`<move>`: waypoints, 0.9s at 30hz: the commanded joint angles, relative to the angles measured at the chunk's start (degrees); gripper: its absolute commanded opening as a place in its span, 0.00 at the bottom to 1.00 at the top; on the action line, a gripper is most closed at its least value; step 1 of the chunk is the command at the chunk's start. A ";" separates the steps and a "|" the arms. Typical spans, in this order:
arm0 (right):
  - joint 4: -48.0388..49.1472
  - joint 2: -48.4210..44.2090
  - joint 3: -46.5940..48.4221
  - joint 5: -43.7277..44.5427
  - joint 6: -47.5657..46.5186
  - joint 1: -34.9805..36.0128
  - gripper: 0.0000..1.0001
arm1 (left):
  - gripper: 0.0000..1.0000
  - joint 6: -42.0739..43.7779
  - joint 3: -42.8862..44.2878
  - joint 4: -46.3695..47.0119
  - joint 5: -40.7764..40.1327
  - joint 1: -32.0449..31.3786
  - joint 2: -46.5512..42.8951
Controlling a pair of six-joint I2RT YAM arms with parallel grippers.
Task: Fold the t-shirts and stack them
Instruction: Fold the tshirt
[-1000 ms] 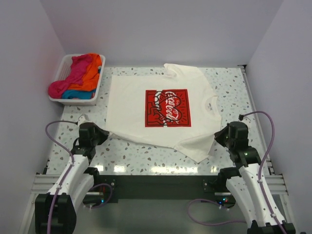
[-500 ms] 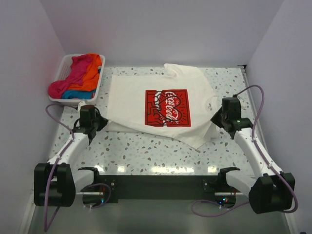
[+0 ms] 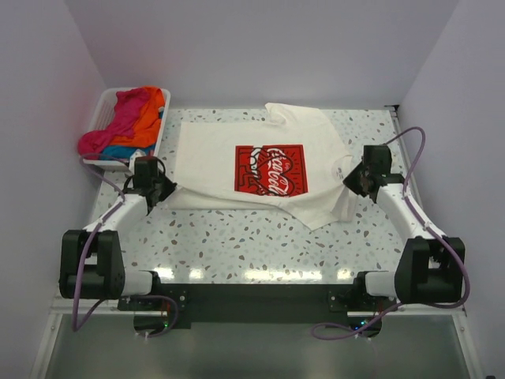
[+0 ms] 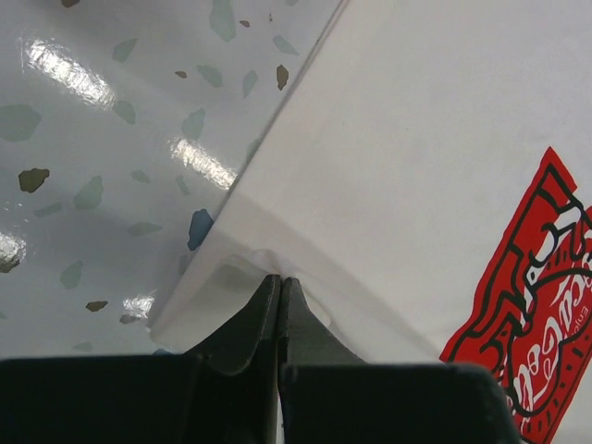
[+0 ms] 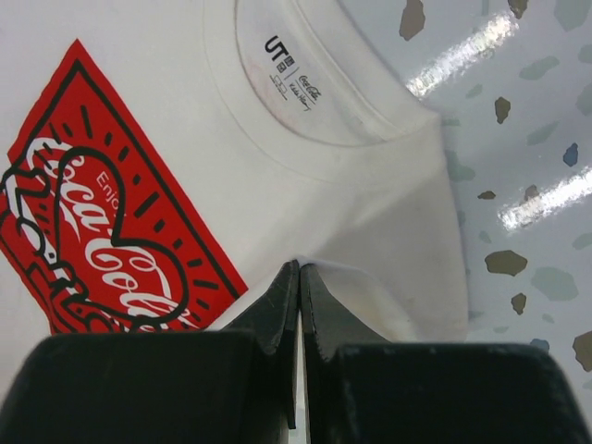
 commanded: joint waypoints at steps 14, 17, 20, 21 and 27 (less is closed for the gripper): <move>6.76 11.12 9.18 -7.84 0.70 -5.80 0.00 | 0.00 0.38 11.62 2.77 -1.64 0.01 12.45; 8.17 13.75 10.05 -9.42 0.70 -6.25 0.03 | 0.00 0.29 12.23 3.38 -1.29 -0.08 14.65; 8.87 16.05 12.16 -11.35 0.17 -6.25 0.16 | 0.05 0.46 13.02 4.00 -1.11 -0.08 16.41; 8.61 17.18 13.73 -11.53 -0.35 -6.25 0.24 | 0.13 0.55 13.55 4.43 -1.02 -0.08 16.76; 6.15 11.95 12.26 -8.04 -5.89 -5.72 0.56 | 0.70 1.26 13.03 5.93 0.47 -0.17 12.83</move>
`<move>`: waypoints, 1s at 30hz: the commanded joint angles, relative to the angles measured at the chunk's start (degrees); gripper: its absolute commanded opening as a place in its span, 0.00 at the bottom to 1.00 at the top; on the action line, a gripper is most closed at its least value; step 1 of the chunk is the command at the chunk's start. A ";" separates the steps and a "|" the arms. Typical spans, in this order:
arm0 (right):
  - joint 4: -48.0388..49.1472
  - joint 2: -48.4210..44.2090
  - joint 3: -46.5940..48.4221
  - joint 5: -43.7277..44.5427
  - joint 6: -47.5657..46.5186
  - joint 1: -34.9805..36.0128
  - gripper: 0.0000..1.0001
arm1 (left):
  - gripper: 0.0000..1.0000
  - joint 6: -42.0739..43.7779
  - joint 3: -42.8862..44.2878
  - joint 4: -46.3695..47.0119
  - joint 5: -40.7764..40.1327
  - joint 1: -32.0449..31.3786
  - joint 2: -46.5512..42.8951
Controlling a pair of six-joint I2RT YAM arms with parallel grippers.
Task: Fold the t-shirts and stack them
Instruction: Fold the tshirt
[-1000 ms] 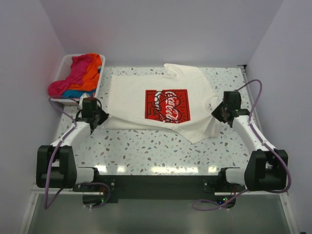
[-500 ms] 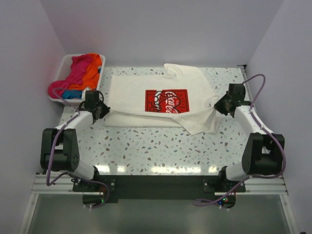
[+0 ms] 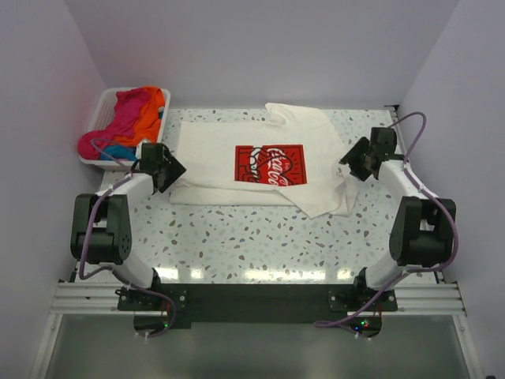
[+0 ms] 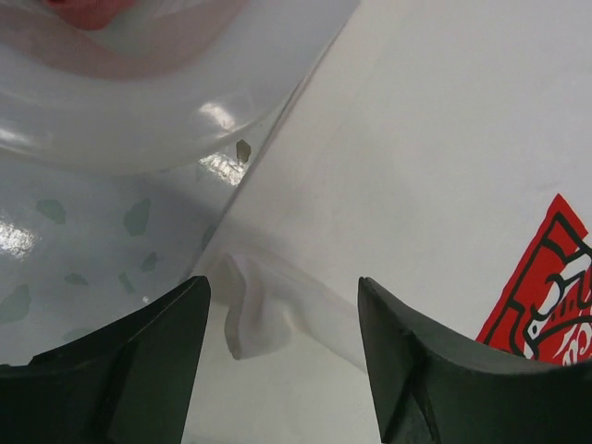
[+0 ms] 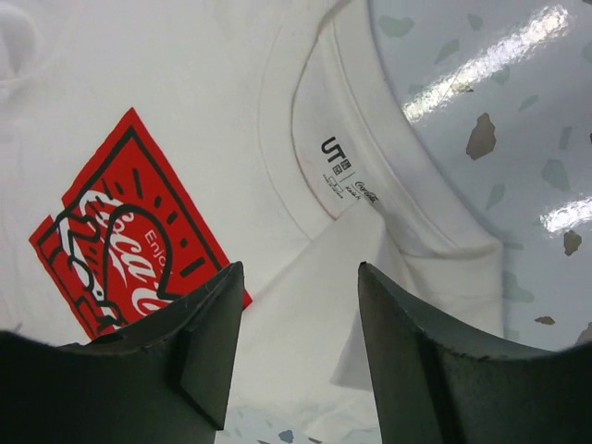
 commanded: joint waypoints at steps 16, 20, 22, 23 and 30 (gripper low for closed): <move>-0.15 -9.83 -9.72 22.35 -12.26 15.18 0.55 | 0.70 -4.19 -17.38 7.19 -10.67 -12.65 -18.70; -0.07 -6.85 -9.63 25.17 -12.43 15.37 0.55 | 0.70 -3.49 -19.67 9.12 -9.62 -12.65 -18.79; 0.20 -5.35 -9.55 25.78 -12.52 15.37 0.54 | 0.70 -3.23 -20.11 9.56 -9.44 -12.65 -18.79; 0.29 -4.91 -9.28 25.87 -12.43 15.37 0.51 | 0.70 -3.14 -20.38 9.91 -9.44 -12.65 -18.70; 0.20 -2.97 -6.30 25.53 -11.47 15.37 0.08 | 0.70 -2.26 -21.26 10.80 -9.88 -12.65 -17.83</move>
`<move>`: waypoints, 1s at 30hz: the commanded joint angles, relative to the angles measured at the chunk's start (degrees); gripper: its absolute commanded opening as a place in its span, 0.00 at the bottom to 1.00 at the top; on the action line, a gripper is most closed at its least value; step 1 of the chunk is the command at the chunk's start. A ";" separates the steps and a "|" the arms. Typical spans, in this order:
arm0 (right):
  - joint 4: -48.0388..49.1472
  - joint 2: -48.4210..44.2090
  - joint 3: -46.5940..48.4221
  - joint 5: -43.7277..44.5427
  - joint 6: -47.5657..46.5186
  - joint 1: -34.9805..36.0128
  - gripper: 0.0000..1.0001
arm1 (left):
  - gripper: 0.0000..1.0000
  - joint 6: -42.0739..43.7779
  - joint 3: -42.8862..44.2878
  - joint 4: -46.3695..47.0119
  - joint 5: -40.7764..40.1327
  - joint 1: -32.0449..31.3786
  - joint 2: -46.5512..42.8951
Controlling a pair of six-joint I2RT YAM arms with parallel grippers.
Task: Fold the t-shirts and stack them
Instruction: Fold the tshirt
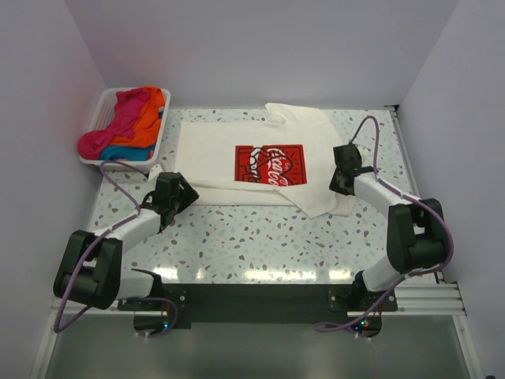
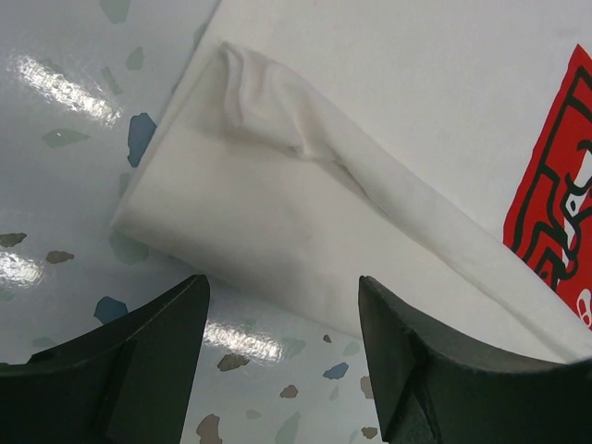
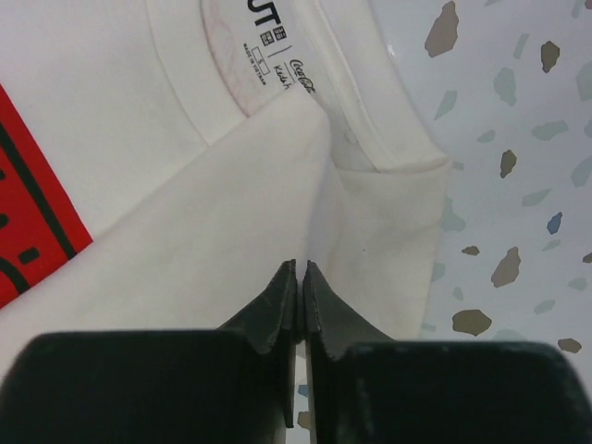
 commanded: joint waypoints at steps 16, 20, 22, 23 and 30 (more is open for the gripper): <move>-1.25 20.05 27.09 -22.42 13.38 -10.12 0.00 | 0.69 0.43 5.55 0.86 -2.72 -0.02 5.09; 2.28 24.10 28.14 -25.42 18.50 -10.31 0.00 | 0.70 0.43 6.95 -0.28 -2.98 -0.02 6.67; 2.55 25.42 28.94 -25.16 19.90 -10.39 0.00 | 0.70 0.25 7.13 -0.72 -3.33 0.07 7.28; 2.55 25.68 29.29 -24.72 20.17 -10.39 0.00 | 0.70 0.34 7.22 -1.07 -3.59 0.07 7.37; 4.13 23.58 27.62 -22.52 21.76 -13.03 0.00 | 0.70 0.17 8.01 -1.69 -4.03 1.39 8.25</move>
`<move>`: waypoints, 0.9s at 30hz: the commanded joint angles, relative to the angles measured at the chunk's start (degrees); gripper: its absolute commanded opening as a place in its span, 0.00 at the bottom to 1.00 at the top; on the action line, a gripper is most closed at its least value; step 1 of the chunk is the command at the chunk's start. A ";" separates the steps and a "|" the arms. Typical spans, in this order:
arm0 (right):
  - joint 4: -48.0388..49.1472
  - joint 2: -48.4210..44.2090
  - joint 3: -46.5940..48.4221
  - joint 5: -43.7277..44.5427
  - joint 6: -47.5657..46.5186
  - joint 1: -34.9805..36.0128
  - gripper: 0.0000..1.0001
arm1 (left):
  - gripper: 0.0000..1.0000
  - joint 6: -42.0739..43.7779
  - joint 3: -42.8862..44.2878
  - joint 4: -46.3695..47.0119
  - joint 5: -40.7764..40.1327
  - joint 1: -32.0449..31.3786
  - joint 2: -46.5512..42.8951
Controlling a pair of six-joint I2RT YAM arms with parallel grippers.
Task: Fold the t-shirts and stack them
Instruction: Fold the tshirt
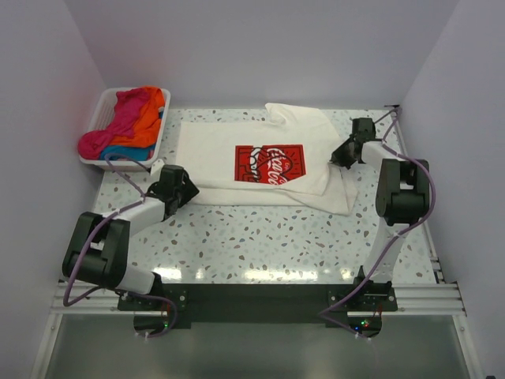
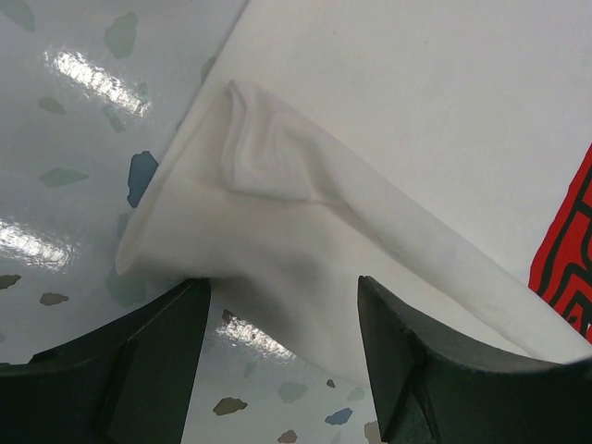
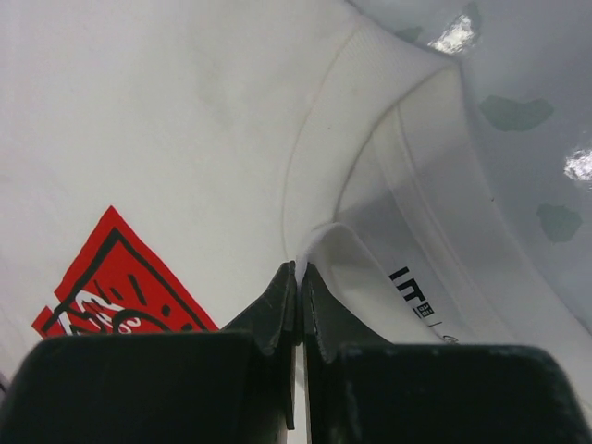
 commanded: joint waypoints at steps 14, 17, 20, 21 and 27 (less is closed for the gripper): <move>3.67 -8.69 -1.87 -0.23 -4.02 -1.40 0.48 | 0.69 -0.30 9.60 -5.76 -0.83 1.79 1.49; 3.67 -11.68 -3.54 0.74 -5.86 -1.40 0.50 | 0.69 -0.21 8.81 -7.17 -2.33 1.79 -1.50; 3.94 -15.27 -6.26 0.56 -7.45 -1.31 0.51 | 0.68 -0.21 8.37 -9.45 -3.30 1.79 -3.61; 4.29 -16.24 -7.14 0.83 -7.80 -1.05 0.51 | 0.67 -0.64 7.85 -9.63 -3.30 1.79 -4.75; 5.17 -23.54 -14.26 3.03 -10.52 2.88 0.51 | 0.52 -1.26 4.85 -7.62 -4.00 1.79 -5.65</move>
